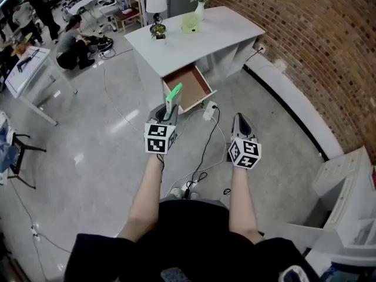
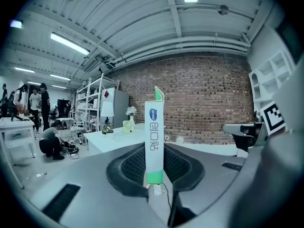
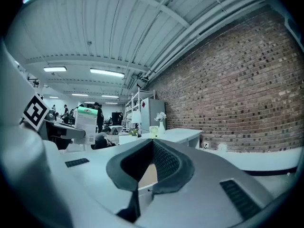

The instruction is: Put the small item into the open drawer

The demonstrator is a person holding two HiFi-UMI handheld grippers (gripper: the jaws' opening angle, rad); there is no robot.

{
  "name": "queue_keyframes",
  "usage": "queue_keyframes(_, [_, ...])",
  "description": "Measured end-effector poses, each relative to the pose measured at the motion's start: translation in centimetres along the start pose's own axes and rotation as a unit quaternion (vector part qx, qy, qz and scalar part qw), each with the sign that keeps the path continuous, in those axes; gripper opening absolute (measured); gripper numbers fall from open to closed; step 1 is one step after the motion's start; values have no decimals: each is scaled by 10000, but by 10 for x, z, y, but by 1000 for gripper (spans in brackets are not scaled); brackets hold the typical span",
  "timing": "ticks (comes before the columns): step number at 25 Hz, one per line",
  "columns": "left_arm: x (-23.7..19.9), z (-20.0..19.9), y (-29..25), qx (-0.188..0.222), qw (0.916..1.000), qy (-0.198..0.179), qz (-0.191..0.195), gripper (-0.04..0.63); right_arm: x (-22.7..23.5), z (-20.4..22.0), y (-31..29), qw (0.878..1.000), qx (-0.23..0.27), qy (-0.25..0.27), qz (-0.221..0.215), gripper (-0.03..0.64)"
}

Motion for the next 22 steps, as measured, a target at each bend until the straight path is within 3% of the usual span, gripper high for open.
queue_keyframes(22, [-11,15,-43,-257,9969,-174,726,89,-11,22,-13,9979,-174,-356,512,3])
Point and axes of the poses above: the fingertips, and each gripper's own axes: y backward along the fingers, x to its right, z out of its underside, the point moved 4 cm from there along y, backward along the fingers, and after that the axes turned 9 degrees about y, right-handed, at the moved point
